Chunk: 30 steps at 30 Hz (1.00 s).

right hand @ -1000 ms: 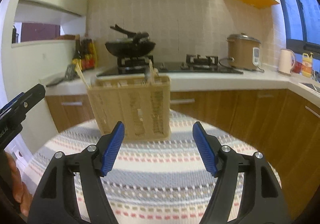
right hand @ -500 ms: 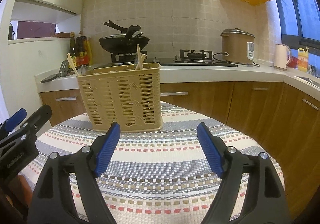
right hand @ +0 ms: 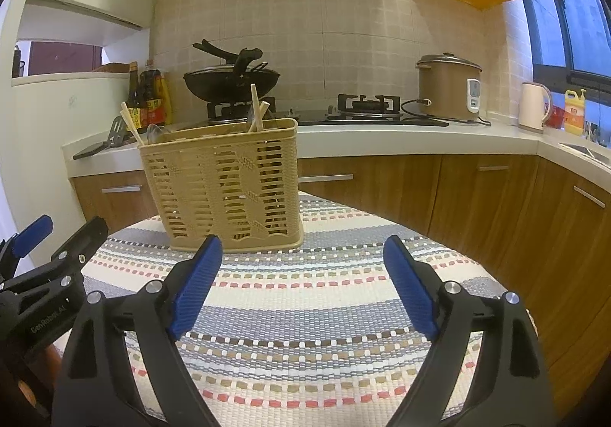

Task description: Organize utensils

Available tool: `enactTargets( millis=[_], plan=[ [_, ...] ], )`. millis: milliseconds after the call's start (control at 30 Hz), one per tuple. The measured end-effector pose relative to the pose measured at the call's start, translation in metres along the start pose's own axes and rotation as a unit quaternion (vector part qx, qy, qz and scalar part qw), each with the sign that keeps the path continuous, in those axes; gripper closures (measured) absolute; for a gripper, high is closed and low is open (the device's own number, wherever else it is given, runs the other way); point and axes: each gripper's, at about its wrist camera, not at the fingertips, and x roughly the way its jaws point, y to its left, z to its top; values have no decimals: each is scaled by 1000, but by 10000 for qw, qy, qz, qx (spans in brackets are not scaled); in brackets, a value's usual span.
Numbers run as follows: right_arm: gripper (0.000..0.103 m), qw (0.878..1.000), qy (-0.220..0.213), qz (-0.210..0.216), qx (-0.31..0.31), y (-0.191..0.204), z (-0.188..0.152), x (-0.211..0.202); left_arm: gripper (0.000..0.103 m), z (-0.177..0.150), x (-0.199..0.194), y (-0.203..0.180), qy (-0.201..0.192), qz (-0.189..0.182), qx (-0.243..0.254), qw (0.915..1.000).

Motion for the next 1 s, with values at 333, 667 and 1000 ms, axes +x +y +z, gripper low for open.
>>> enactTargets(
  millis=[333, 667, 1000],
  plan=[
    [18, 9999, -115, -41, 80, -4, 1, -6, 8, -1, -1, -2, 30, 69, 52, 10000],
    [17, 9999, -118, -40, 88, -5, 2, -5, 8, -1, 1, -4, 73, 71, 71, 9999],
    [17, 9999, -124, -48, 65, -3, 1, -6, 8, -1, 0, -5, 52, 63, 116, 9999]
  ],
)
